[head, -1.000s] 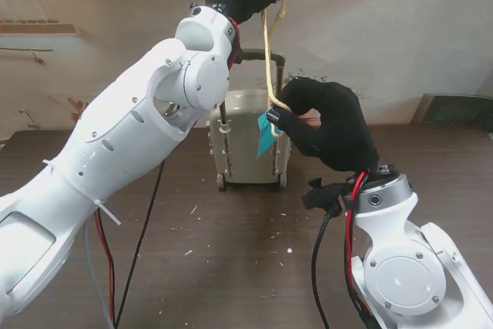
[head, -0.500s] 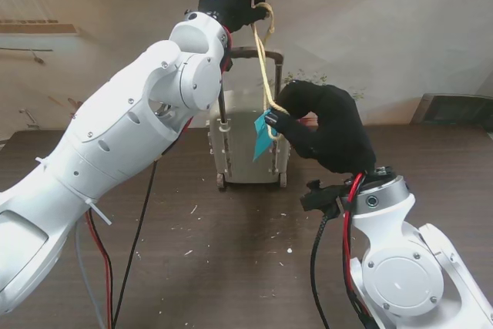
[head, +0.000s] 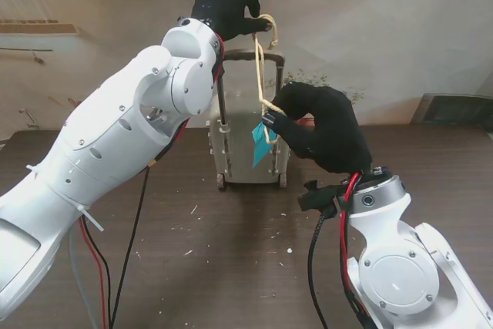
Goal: Attach a luggage tag to a suitcase
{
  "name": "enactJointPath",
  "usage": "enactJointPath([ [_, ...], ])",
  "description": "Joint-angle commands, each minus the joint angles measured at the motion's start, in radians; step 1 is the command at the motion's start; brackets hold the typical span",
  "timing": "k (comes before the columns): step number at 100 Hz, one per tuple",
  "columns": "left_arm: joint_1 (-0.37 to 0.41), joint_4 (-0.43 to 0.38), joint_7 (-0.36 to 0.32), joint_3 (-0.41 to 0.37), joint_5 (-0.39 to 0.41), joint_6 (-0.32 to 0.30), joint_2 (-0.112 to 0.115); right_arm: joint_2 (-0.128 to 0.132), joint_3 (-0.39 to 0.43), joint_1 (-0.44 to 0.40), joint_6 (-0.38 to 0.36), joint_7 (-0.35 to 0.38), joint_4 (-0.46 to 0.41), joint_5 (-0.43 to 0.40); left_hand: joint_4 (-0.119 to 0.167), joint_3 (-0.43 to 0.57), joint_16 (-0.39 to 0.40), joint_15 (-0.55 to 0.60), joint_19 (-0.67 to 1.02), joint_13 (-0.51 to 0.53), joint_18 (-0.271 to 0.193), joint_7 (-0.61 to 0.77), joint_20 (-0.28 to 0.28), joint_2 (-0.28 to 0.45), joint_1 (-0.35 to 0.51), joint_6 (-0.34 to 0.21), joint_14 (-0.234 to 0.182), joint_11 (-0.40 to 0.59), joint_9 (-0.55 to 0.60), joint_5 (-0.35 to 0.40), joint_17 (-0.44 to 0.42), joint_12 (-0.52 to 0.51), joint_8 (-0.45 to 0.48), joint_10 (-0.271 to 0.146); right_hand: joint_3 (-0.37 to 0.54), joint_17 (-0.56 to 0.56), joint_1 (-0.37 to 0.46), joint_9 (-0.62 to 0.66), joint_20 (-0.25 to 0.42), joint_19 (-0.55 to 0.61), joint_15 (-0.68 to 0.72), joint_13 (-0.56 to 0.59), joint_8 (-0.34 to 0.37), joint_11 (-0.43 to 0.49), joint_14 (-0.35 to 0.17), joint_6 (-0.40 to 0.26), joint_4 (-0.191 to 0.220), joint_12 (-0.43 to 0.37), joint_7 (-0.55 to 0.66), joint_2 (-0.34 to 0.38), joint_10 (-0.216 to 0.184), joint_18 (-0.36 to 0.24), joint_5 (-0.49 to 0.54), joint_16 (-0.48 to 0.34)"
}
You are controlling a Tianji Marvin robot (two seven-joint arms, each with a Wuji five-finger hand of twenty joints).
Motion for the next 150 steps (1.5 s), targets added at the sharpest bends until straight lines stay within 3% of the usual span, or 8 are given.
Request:
enactJointPath([
  [1,-0.005,-0.042,-0.039,-0.012,-0.001,0.021,0.01,0.002,0.0,-0.004,0.005,0.012,0.0,0.001,0.009,0.012,-0.022,-0.021,-0.009,-0.03,-0.012,-0.04,-0.01,0.04,-0.027,-0.001,-0.008,-0.021,-0.039,-0.012,-0.032,-0.024,-0.021,0.018,-0.001,0.0,0.027,-0.008,0.014,0.003,0.014,0.001,0.017,0.018,-0.006,-0.046,-0.004,0.003,0.024,0.007,-0.012,-0.002,-0.008,0.016],
  [45,-0.002,-0.147,-0.118,-0.062,-0.034,0.107,0.03,0.004,-0.002,-0.012,0.005,0.021,-0.005,0.004,0.01,-0.046,-0.031,-0.065,-0.038,-0.131,-0.029,-0.252,-0.014,0.072,-0.06,0.041,0.015,-0.091,-0.145,-0.104,-0.118,-0.051,-0.115,0.022,-0.015,0.003,0.039,-0.012,0.014,0.004,0.015,0.001,0.015,0.018,-0.016,-0.038,-0.009,0.002,0.024,0.013,-0.015,-0.007,-0.009,0.015],
  [97,-0.069,-0.129,-0.272,-0.025,0.04,0.031,0.064,0.004,-0.016,-0.008,0.003,0.021,-0.007,0.005,-0.019,-0.048,-0.036,-0.084,-0.077,-0.186,-0.087,-0.262,-0.04,-0.223,0.028,0.031,-0.049,-0.091,-0.188,-0.086,-0.133,-0.051,-0.129,-0.056,-0.023,0.007,0.042,-0.012,0.015,0.006,0.018,0.003,0.015,0.02,-0.017,-0.039,-0.012,0.003,0.022,0.02,-0.016,-0.009,-0.011,0.016],
  [99,-0.072,-0.127,-0.275,-0.023,0.043,0.024,0.065,0.004,-0.016,-0.008,0.003,0.021,-0.007,0.004,-0.011,0.059,-0.035,-0.082,-0.094,-0.187,-0.098,-0.235,-0.057,-0.258,-0.019,0.025,-0.05,-0.099,-0.183,-0.097,-0.131,-0.06,-0.123,-0.058,-0.024,0.008,0.041,-0.012,0.016,0.007,0.018,0.003,0.015,0.02,-0.02,-0.039,-0.012,0.003,0.022,0.021,-0.016,-0.01,-0.011,0.016],
  [100,-0.073,-0.125,-0.276,-0.023,0.044,0.019,0.065,0.004,-0.016,-0.008,0.002,0.021,-0.007,0.004,-0.036,0.217,-0.036,-0.084,-0.086,-0.189,-0.093,-0.244,-0.055,-0.296,-0.08,0.024,-0.051,-0.095,-0.186,-0.089,-0.134,-0.058,-0.132,-0.059,-0.024,0.009,0.041,-0.012,0.016,0.007,0.018,0.003,0.016,0.02,-0.02,-0.039,-0.012,0.003,0.022,0.021,-0.016,-0.01,-0.011,0.016],
  [101,-0.074,-0.123,-0.277,-0.023,0.045,0.014,0.065,0.004,-0.016,-0.009,0.002,0.021,-0.007,0.003,-0.09,0.506,-0.036,-0.086,-0.08,-0.192,-0.091,-0.241,-0.054,-0.364,-0.197,0.02,-0.053,-0.093,-0.186,-0.083,-0.136,-0.056,-0.131,-0.063,-0.024,0.009,0.041,-0.012,0.016,0.007,0.018,0.003,0.016,0.02,-0.019,-0.039,-0.013,0.003,0.022,0.021,-0.017,-0.01,-0.011,0.016],
  [105,-0.079,-0.117,-0.279,-0.021,0.05,-0.004,0.066,0.005,-0.016,-0.01,0.001,0.021,-0.007,0.003,-0.112,0.642,-0.036,-0.087,-0.084,-0.195,-0.092,-0.231,-0.055,-0.405,-0.24,0.011,-0.057,-0.094,-0.182,-0.076,-0.139,-0.056,-0.127,-0.066,-0.025,0.009,0.041,-0.012,0.016,0.008,0.019,0.004,0.016,0.02,-0.018,-0.039,-0.013,0.003,0.022,0.02,-0.018,-0.01,-0.011,0.016],
  [150,-0.114,-0.094,-0.276,-0.011,0.068,-0.059,0.062,0.005,-0.011,-0.02,-0.001,0.02,-0.006,0.002,-0.107,0.632,-0.035,-0.082,-0.104,-0.181,-0.089,-0.14,-0.065,-0.37,-0.204,-0.031,-0.062,-0.086,-0.146,-0.027,-0.149,-0.056,-0.096,-0.077,-0.026,0.008,0.041,-0.012,0.017,0.009,0.02,0.004,0.017,0.02,-0.019,-0.04,-0.013,0.003,0.022,0.02,-0.018,-0.009,-0.013,0.016],
])
